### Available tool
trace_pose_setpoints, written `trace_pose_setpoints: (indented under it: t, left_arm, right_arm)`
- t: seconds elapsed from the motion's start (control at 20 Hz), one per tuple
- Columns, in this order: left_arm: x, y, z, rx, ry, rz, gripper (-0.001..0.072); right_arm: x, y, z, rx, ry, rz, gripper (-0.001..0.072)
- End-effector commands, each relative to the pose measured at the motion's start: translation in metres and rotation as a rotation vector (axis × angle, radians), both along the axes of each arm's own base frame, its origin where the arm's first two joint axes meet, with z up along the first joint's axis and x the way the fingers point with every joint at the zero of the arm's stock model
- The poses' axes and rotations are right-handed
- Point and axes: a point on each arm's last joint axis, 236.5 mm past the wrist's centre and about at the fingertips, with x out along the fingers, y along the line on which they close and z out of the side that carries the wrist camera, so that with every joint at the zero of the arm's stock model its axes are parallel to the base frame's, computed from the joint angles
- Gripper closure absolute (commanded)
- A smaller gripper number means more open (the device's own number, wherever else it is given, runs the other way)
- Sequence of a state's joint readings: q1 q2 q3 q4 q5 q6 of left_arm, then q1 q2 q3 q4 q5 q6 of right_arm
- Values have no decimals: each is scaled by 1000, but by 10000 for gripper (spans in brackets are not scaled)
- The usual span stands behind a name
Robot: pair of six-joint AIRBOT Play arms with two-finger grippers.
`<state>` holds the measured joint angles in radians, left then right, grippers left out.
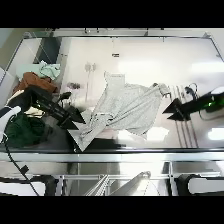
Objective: Fold the shirts.
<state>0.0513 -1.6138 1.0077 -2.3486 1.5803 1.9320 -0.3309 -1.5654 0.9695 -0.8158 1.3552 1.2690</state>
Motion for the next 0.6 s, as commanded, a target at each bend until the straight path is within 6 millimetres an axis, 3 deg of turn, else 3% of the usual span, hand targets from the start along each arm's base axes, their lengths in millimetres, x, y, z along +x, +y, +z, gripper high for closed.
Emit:
trace_pose_setpoints:
  t: [0.0, 0.3, 0.55]
  left_arm:
    - [-18, -13, -16, 1, -2, -42, -1]
    - [-26, -32, -23, 20, -33, -110, 1]
    - [-27, -33, -23, 19, -33, -114, 18]
  right_arm:
    - [-43, 43, -10, 53, -18, -37, 234]
    - [-73, 119, -42, 41, -10, 109, 235]
    - [-79, 129, -45, 44, -4, 142, 235]
